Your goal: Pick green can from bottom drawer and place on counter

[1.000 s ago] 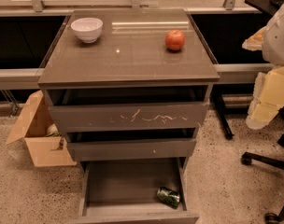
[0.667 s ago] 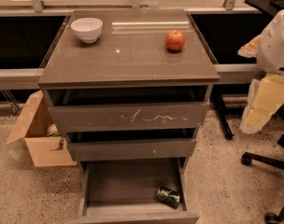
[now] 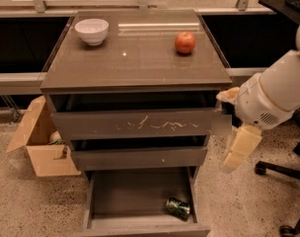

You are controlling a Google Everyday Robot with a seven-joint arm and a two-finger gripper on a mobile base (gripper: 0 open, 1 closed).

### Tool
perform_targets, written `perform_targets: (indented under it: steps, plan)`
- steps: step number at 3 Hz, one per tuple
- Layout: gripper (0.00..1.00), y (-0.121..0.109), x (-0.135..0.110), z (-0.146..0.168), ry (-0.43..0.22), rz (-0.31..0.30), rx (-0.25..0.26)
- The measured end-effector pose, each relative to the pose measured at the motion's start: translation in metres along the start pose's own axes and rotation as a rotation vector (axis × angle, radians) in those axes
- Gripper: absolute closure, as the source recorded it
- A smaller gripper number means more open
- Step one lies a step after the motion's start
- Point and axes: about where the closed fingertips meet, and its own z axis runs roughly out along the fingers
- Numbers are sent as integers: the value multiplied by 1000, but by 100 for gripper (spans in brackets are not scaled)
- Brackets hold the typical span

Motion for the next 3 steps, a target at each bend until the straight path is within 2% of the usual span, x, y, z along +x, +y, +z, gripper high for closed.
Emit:
perform_targets:
  steps: [1,2,3]
  plan:
    - [0,18,1,53,-102,-9,-72]
    - [0,18,1,53,-102,-9,-73]
    - [0,25,19,93,-115,-26,-102]
